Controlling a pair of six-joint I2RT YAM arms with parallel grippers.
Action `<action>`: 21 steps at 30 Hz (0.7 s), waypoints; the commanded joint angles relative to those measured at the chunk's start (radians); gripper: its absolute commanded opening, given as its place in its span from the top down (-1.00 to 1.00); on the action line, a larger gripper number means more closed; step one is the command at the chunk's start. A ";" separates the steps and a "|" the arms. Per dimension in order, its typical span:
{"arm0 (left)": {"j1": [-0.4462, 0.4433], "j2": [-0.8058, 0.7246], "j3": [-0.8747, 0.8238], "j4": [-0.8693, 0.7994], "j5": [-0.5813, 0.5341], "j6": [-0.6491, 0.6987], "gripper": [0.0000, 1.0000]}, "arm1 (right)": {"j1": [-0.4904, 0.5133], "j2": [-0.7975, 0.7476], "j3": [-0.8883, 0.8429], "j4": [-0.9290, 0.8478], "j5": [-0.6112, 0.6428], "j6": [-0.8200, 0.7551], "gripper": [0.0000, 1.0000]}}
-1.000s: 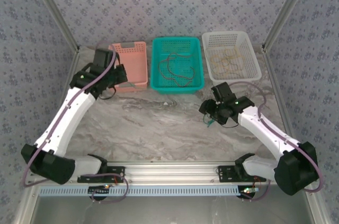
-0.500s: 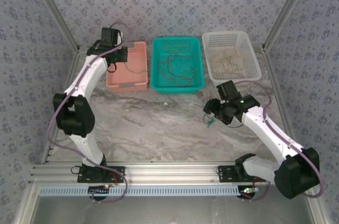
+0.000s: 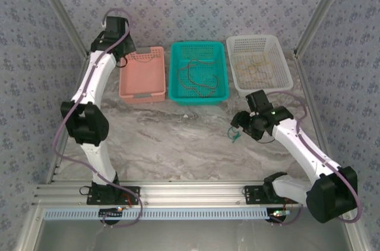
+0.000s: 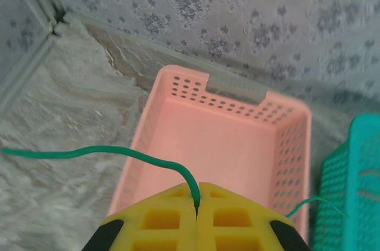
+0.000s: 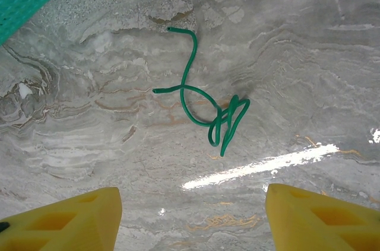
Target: Untangle the cables
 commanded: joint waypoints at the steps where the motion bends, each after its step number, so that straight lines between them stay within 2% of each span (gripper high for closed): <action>1: 0.002 0.087 0.074 -0.155 -0.050 -0.341 1.00 | -0.003 0.006 0.010 -0.014 -0.007 -0.008 -0.34; 7: 0.002 0.088 -0.069 -0.056 -0.043 -0.714 1.00 | -0.012 -0.019 -0.004 -0.020 -0.010 -0.011 -0.34; 13: -0.003 0.083 -0.219 0.090 -0.005 -0.959 0.99 | -0.038 -0.068 -0.049 -0.027 -0.028 -0.017 -0.34; 15: -0.001 0.091 -0.245 0.116 0.024 -0.994 0.81 | -0.049 -0.083 -0.065 -0.028 -0.035 -0.020 -0.35; 20: 0.006 0.086 -0.333 0.255 0.140 -1.023 -0.17 | -0.085 -0.104 -0.087 -0.041 -0.046 -0.042 -0.35; 21: 0.006 0.080 -0.335 0.265 0.155 -1.012 -0.26 | -0.096 -0.103 -0.092 -0.046 -0.047 -0.050 -0.36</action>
